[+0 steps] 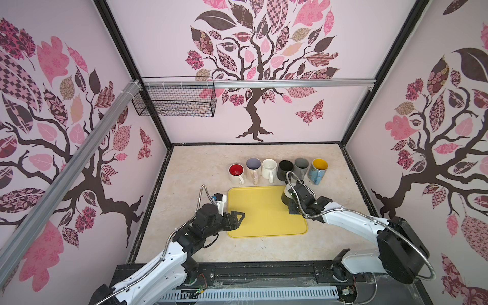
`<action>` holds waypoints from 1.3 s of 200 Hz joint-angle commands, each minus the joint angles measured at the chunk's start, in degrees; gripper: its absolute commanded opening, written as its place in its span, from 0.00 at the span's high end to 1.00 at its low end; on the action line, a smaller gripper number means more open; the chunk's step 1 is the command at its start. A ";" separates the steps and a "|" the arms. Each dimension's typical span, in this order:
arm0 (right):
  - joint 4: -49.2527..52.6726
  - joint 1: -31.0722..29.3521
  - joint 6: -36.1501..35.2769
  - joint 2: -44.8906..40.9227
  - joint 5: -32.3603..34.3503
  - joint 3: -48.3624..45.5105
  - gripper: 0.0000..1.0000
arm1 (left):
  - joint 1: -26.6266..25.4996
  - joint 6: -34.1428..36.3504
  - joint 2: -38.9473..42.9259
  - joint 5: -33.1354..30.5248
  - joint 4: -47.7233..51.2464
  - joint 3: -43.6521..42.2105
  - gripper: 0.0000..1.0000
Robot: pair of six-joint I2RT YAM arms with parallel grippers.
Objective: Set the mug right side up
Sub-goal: 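Move the right gripper over the upside-down black mug and lower onto it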
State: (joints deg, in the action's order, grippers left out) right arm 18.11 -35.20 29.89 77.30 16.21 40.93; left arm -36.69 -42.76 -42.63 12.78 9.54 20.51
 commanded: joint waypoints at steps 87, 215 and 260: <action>-1.58 0.18 -3.87 5.81 0.04 4.90 0.61 | -1.67 1.41 -1.52 -0.56 -1.46 1.47 0.27; -1.66 0.24 -6.33 9.43 3.15 7.15 0.71 | -2.00 1.36 -3.77 -0.95 -2.30 1.67 0.27; -2.86 0.24 -5.98 11.07 2.52 6.89 0.75 | -2.08 1.34 -3.28 -1.07 -2.25 1.20 0.27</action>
State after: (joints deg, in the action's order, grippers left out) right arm 15.97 -35.16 24.01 87.61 18.33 46.35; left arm -38.57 -42.13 -46.44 12.08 9.02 20.51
